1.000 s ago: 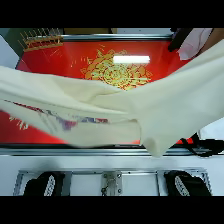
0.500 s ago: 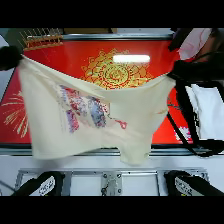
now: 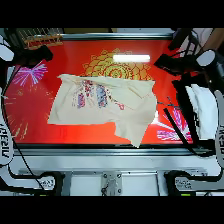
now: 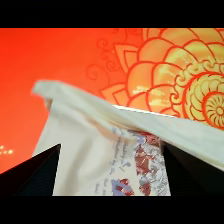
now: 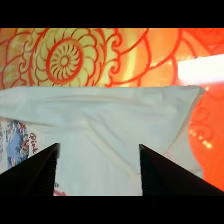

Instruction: Fold the clothes and pants, and hang the long-sleeved shirts on hangers.

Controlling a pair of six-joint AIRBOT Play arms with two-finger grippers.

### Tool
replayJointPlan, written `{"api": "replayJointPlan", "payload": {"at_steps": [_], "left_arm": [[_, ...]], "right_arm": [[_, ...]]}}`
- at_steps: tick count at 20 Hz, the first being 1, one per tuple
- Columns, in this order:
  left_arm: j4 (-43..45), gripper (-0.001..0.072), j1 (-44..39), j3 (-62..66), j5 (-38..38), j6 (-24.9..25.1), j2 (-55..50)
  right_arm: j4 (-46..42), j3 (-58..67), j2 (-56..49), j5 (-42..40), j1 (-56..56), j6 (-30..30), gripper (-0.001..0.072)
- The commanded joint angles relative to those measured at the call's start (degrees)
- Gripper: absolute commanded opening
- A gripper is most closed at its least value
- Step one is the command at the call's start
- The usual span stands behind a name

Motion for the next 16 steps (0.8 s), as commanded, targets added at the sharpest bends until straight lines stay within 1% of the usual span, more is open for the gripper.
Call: {"api": "replayJointPlan", "payload": {"at_steps": [1,2,4,5,8,9,12,14,16], "left_arm": [[0.3,0.0689,5.6,-6.9,-5.0,-1.0,4.5],[0.3,0.0689,7.8,-13.6,-4.8,-1.9,7.5],[0.2,0.0689,11.6,-28.0,-4.3,-3.4,12.6],[0.0,0.0689,13.2,-35.1,-3.3,-4.0,14.8],[-1.1,0.069,17.6,-53.5,2.2,-8.7,19.7],[-3.3,0.0689,18.6,-57.6,4.3,-8.7,20.7],[-10.4,0.0689,20.3,-65.0,11.7,-8.6,21.5],[-12.9,0.0689,19.8,-65.7,15.2,-8.2,20.1],[-13.4,0.069,17.8,-63.6,16.0,-8.2,17.0]], "right_arm": [[-5.7,-1.2,5.2,1.6,-2.6,-0.2,0.0481],[-8.0,-2.5,7.3,4.5,-2.7,-0.2,0.0481],[-8.4,-6.9,11.4,9.0,-2.4,-0.2,0.0481],[-8.3,-9.6,13.3,9.7,-2.1,-0.2,0.0481],[-8.4,-16.7,18.3,9.7,0.0,-0.2,0.0481],[-8.3,-18.0,19.2,9.7,0.9,-0.2,0.0481],[-8.3,-19.2,19.9,9.7,3.7,-0.2,0.0481],[-8.4,-19.2,19.9,9.4,5.4,-0.2,0.0481],[-8.4,-19.2,19.9,9.3,6.5,-0.3,0.0481]]}}
